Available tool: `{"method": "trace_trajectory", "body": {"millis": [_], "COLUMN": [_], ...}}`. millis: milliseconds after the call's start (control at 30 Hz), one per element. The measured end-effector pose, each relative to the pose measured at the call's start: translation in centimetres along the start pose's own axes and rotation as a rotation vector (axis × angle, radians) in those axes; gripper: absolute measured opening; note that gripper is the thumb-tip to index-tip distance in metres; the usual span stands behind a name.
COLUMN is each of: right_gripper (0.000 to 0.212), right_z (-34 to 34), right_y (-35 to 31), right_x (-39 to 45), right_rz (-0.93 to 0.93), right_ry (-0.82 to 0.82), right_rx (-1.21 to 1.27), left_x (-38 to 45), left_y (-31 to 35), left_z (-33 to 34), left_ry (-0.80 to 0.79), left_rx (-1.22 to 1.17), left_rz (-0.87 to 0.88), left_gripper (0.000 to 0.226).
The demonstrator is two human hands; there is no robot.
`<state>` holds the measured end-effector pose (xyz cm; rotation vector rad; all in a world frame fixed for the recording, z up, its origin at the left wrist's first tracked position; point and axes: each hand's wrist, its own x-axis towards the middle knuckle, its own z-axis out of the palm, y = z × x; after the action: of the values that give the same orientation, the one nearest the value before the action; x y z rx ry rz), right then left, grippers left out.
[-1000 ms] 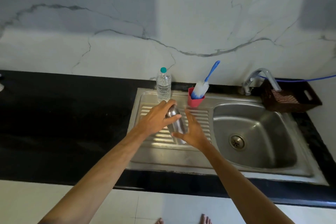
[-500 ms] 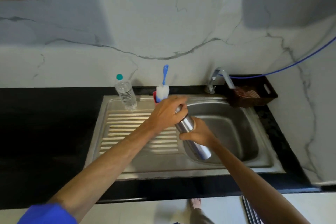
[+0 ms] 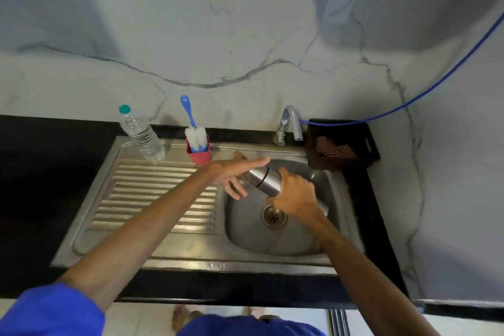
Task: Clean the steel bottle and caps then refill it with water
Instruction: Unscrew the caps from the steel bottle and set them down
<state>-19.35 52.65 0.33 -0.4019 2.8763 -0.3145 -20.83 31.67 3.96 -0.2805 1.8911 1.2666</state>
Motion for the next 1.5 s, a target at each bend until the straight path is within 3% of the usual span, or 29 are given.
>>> {"method": "trace_trajectory", "body": {"millis": [100, 167, 200, 267, 333, 400, 500, 567, 600, 633, 733, 833, 933, 1033, 1133, 1267, 1433, 1500], "right_gripper": [0.076, 0.078, 0.079, 0.077, 0.075, 0.074, 0.078, 0.078, 0.077, 0.076, 0.075, 0.076, 0.077, 0.079, 0.079, 0.071, 0.068, 0.069], "right_z": [-0.4, -0.3, -0.4, -0.4, -0.4, -0.6, -1.0, -1.3, -1.3, -1.1, -0.9, -1.0, -0.8, -0.1, 0.6, 0.8, 1.6, 1.9], "right_y": [1.6, 2.0, 2.2, 2.5, 3.0, 3.7, 4.7, 5.3, 5.5, 5.7, 6.1, 6.7, 7.2, 7.5, 8.1, 8.7, 8.8, 8.6], "right_x": [0.0, -0.2, -0.3, -0.7, -0.9, -0.9, -0.8, -1.0, -1.1, -1.2, -1.4, -1.4, -1.4, -1.5, -1.6, -1.3, -2.0, -2.2], "right_rz": [0.008, -0.009, -0.021, -0.038, -0.047, -0.037, -0.012, -0.011, -0.017, -0.022, -0.017, -0.007, -0.004, -0.031, -0.017, 0.041, 0.037, 0.030], "right_ry": [-0.008, -0.010, -0.008, 0.000, 0.005, 0.012, 0.030, 0.030, 0.030, 0.032, 0.045, 0.067, 0.050, 0.025, 0.017, 0.004, -0.007, -0.005], "right_rx": [0.047, 0.052, 0.047, 0.029, 0.030, 0.068, 0.091, 0.106, 0.110, 0.115, 0.144, 0.159, 0.154, 0.137, 0.171, 0.238, 0.320, 0.376], "left_x": [-0.5, -0.7, -0.9, -1.4, -1.7, -1.3, -0.7, -0.4, -0.3, -0.3, -0.8, -0.6, 0.1, 0.6, 1.1, 1.1, 0.5, 0.4], "left_y": [-0.3, -0.5, -0.3, 0.1, 0.7, 1.2, 2.2, 2.9, 3.2, 3.6, 4.6, 4.6, 4.3, 3.3, 1.9, -1.7, -8.7, -11.3], "left_z": [-0.4, -0.1, 0.4, 1.6, 2.5, 2.6, 2.6, 3.1, 3.6, 4.1, 4.7, 4.2, 3.8, 3.8, 3.5, 1.7, 1.1, 0.9], "left_ry": [-0.014, 0.022, 0.083, 0.225, 0.265, 0.250, 0.077, 0.012, 0.053, 0.102, 0.220, 0.235, 0.160, 0.261, 0.373, 0.438, 0.453, 0.509], "left_rx": [0.056, 0.185, 0.236, 0.311, 0.347, 0.302, 0.240, 0.358, 0.420, 0.462, 0.409, 0.354, 0.451, 0.576, 0.400, 0.127, -0.131, -0.084], "left_rz": [0.316, 0.392, 0.373, 0.220, 0.053, 0.142, 0.403, 0.401, 0.344, 0.282, 0.096, 0.166, 0.422, 0.530, 0.436, 0.249, 0.187, 0.197], "left_gripper": [0.079, 0.052, 0.049, 0.077, 0.094, 0.099, 0.077, 0.057, 0.051, 0.053, 0.089, 0.102, 0.089, 0.055, 0.039, 0.052, 0.068, 0.060]}}
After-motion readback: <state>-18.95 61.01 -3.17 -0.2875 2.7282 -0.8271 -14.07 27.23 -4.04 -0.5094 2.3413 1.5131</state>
